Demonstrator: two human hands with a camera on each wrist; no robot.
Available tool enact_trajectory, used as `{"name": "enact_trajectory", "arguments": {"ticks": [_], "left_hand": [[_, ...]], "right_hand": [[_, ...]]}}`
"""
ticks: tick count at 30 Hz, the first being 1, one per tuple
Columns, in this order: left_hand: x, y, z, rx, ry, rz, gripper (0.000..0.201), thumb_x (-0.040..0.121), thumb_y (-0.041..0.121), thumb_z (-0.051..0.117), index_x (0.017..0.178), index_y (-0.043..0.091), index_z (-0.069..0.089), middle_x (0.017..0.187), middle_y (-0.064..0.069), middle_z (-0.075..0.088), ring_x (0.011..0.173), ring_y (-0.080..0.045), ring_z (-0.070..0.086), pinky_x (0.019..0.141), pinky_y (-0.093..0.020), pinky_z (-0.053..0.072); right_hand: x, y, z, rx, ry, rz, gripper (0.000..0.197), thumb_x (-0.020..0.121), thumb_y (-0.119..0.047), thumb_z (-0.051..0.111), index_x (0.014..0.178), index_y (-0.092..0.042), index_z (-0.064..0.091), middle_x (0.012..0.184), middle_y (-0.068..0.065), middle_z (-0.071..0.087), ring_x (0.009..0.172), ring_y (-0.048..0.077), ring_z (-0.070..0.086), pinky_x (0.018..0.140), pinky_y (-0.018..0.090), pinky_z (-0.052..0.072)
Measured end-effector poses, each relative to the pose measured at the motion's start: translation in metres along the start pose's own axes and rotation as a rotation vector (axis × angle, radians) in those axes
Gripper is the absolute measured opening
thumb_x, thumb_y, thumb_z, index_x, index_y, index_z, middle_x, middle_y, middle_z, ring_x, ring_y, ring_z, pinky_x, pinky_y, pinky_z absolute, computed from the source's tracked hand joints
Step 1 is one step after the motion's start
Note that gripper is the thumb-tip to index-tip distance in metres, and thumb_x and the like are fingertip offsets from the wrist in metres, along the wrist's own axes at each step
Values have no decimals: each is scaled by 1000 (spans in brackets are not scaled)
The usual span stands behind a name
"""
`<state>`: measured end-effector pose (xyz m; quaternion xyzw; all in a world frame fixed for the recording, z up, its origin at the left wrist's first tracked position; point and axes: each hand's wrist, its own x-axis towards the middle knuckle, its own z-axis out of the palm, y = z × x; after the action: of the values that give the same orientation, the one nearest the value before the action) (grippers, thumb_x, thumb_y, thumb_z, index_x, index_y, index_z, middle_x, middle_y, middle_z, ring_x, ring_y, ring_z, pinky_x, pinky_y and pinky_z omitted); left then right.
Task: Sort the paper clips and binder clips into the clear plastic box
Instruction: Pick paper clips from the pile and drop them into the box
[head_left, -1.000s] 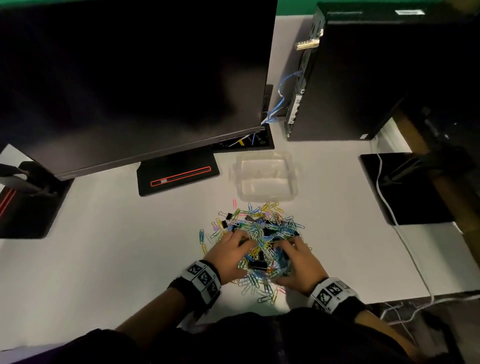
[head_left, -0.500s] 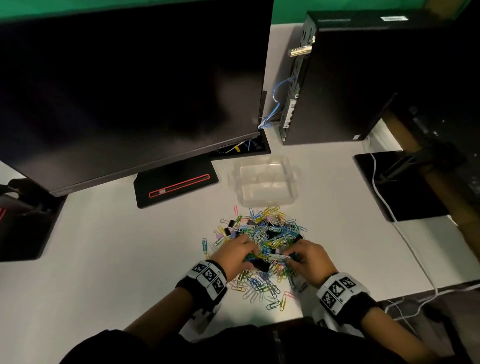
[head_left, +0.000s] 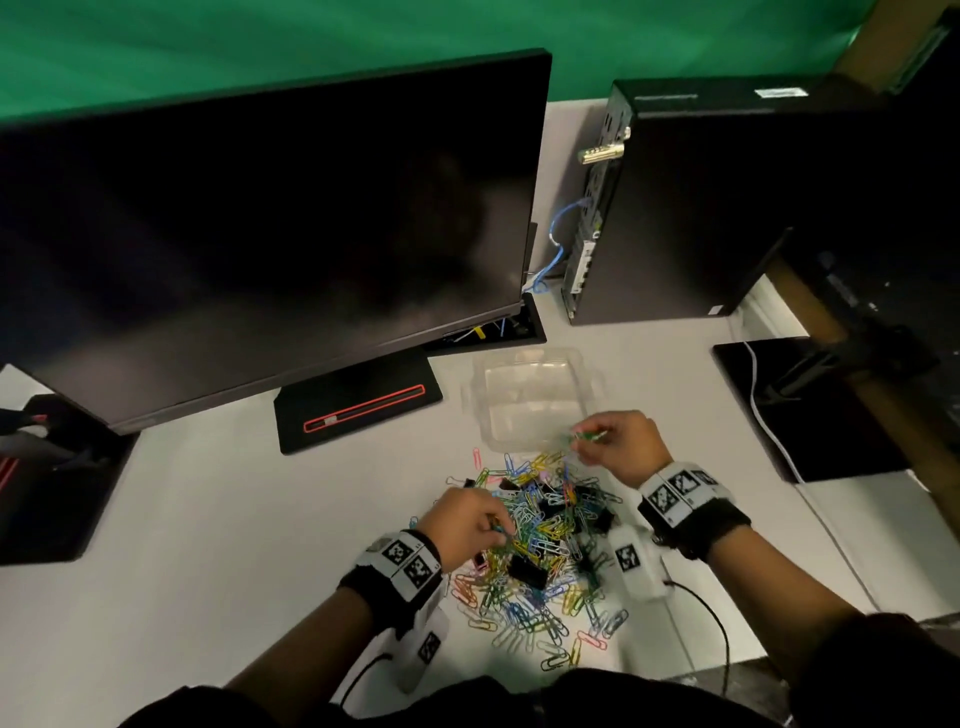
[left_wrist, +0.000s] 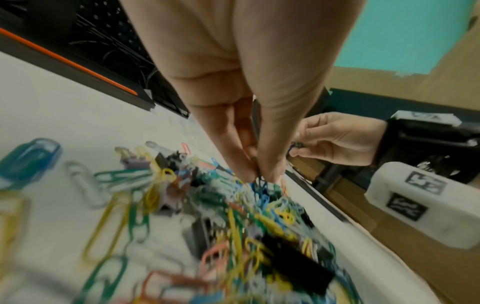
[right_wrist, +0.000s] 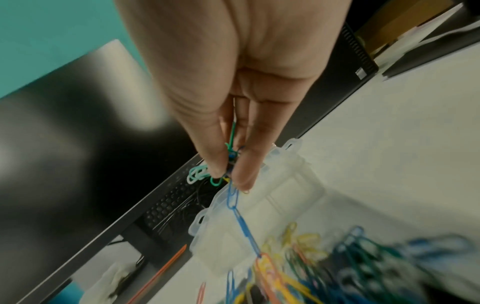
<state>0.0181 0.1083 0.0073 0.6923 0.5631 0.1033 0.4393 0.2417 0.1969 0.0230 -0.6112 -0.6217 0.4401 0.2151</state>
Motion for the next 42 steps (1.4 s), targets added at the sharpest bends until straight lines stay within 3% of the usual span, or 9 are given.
{"name": "enact_trajectory", "arguments": {"ticks": [3,6,17,20,23,26,36,39,42], "left_hand": [[11,7,-17,-49,75,-35,12,81,13,69,93,13,72,79,7,56,69,-6,53,70,-23,48],[25,15,-35,-35,138,-38,11,80,12,69,89,13,74,91,-5,65,81,-17,61,77,-28,50],[92,33,-53,-112,315,-112,11,79,5,66,88,7,73,87,-10,70,70,-14,56,56,-5,41],[106,31,-47,-123,302,-156,18,82,2,61,93,9,73,97,-11,72,81,-18,61,68,-14,44],[115,26,-42,-167,285,-219,30,86,-2,49,108,8,68,116,-12,67,108,-27,61,93,-27,48],[117,24,-35,-106,247,-213,35,89,1,46,119,10,61,128,-10,59,117,-27,56,100,-28,44],[125,45,-1,166,34,-65,33,80,24,67,112,19,64,113,-7,65,106,-23,58,92,-32,47],[125,47,3,136,98,-34,23,84,18,62,107,17,67,109,-9,66,102,-23,60,89,-31,48],[122,49,-1,53,191,20,15,86,15,61,98,11,70,102,-9,68,92,-22,62,80,-23,44]], "right_hand": [[36,-2,2,50,74,45,17,73,-2,72,76,-19,70,80,15,69,77,34,69,79,46,57],[66,3,9,77,91,126,28,70,-4,74,65,-30,66,75,5,65,83,35,68,84,48,56],[80,1,1,205,7,178,20,70,7,72,74,-13,71,93,28,68,86,38,66,87,50,54],[77,-5,-7,254,-8,149,26,72,7,70,68,-19,69,93,32,67,82,39,66,87,51,53],[77,-4,-9,146,-19,113,28,73,4,69,69,-24,70,90,25,70,84,37,68,87,47,54],[71,-4,-7,-52,-53,84,22,74,1,67,87,-16,74,92,14,72,86,25,66,86,36,54],[48,3,-14,-84,4,-8,37,79,6,49,100,-18,67,93,6,74,81,20,65,83,28,51],[35,13,-21,16,59,-9,34,79,2,53,93,-27,64,82,0,72,74,25,65,78,40,55],[15,28,-24,-1,55,4,27,82,-4,58,87,-30,64,82,3,69,70,19,63,73,36,56]]}}
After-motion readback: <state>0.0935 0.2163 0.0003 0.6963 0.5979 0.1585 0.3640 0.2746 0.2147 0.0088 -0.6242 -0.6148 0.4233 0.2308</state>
